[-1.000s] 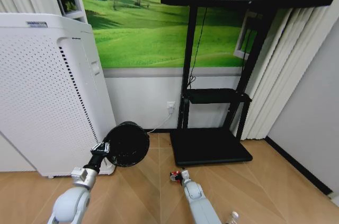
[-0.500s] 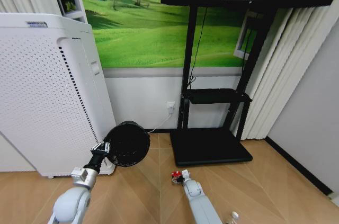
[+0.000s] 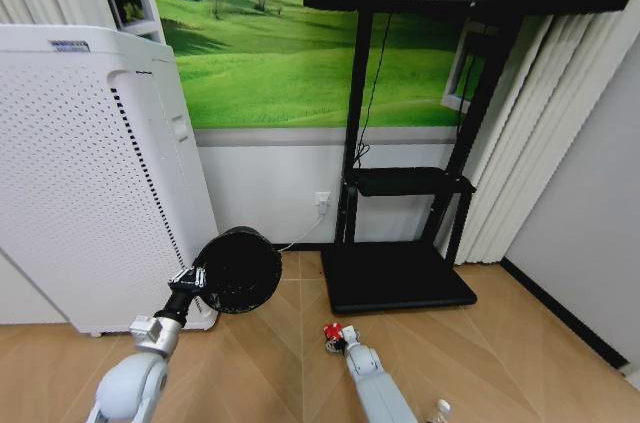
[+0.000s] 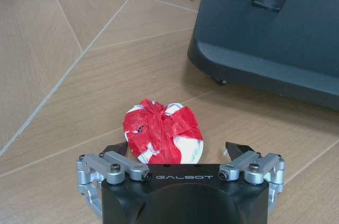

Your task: Pick up the trash bin and place the garbage on the floor into it.

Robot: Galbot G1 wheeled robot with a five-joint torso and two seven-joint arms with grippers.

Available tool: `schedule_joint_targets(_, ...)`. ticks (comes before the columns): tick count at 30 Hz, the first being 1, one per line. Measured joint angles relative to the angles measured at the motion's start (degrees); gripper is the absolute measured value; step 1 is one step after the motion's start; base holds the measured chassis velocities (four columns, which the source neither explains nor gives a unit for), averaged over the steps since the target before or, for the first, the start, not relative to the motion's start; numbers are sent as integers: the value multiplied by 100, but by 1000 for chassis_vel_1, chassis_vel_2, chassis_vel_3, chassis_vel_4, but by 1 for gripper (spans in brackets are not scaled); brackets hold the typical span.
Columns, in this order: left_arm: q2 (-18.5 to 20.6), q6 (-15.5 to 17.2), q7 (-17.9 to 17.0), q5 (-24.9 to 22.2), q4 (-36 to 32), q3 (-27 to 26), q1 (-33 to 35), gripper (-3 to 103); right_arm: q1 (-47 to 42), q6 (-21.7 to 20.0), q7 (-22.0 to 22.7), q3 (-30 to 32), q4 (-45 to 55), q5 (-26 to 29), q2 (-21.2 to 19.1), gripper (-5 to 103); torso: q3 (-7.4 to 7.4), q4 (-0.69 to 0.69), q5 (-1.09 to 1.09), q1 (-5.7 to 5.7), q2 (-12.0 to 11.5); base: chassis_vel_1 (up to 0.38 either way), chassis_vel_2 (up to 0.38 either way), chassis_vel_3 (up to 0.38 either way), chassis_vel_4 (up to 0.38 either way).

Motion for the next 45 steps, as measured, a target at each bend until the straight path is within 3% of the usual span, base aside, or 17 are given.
schedule_joint_targets(5, -2, -6, 25, -19, -8, -56, 12, 3, -43, 59, -3, -24, 18, 8, 0, 101, 0, 0, 0, 0, 0, 0, 0, 0, 0)
schedule_joint_targets(10, -4, -7, 58, -42, -49, -88, 34, 3, -126, 129, -77, -61, 51, -31, 0, 91, 0, 0, 0, 0, 0, 0, 0, 0, 0)
schedule_joint_targets(12, 7, -7, 65, -57, -69, -114, 42, 3, -175, 168, -134, -78, 81, -58, 0, 76, 0, 0, 0, 0, 0, 0, 0, 0, 0)
schedule_joint_targets(13, 7, -7, 65, -57, -69, -114, 42, 3, -175, 168, -134, -78, 81, -58, 0, 76, 0, 0, 0, 0, 0, 0, 0, 0, 0)
schedule_joint_targets(15, 12, 10, 80, -61, -76, -130, 48, 3, -183, 208, -149, -92, 65, -84, 0, 65, 0, 0, 0, 0, 0, 0, 0, 0, 0)
schedule_joint_targets(17, 12, 13, 82, -61, -76, -130, 49, 3, -182, 215, -151, -94, 61, -86, 1, 65, 0, 0, 0, 0, 0, 0, 0, 0, 0)
schedule_joint_targets(19, 5, 24, 87, -61, -79, -131, 51, 3, -170, 228, -156, -99, 42, -87, 1, 49, 0, 0, 0, 0, 0, 0, 0, 0, 0)
schedule_joint_targets(21, 0, 28, 88, -60, -79, -129, 51, 3, -165, 228, -156, -98, 38, -88, 1, 49, 0, 0, 0, 0, 0, 0, 0, 0, 0)
schedule_joint_targets(27, -3, 49, 94, -37, -75, -95, 41, 3, -180, 252, -163, -99, 39, -111, 0, 21, 0, 0, 0, 0, 0, 0, 0, 0, 0)
schedule_joint_targets(32, 34, 75, 95, -46, -74, -105, 34, 3, -306, 261, -131, -99, 300, -181, -2, 7, 0, 0, 0, 0, 0, 0, 0, 0, 0)
schedule_joint_targets(43, 23, 82, 108, -64, -54, -106, 8, 3, -647, 673, -259, -166, 776, -787, -1, 49, 0, 0, 0, 0, 0, 0, 0, 0, 0)
schedule_joint_targets(45, 23, 82, 114, -64, -48, -110, 9, 3, -620, 747, -278, -180, 743, -920, 0, 49, 0, 0, 0, 0, 0, 0, 0, 0, 0)
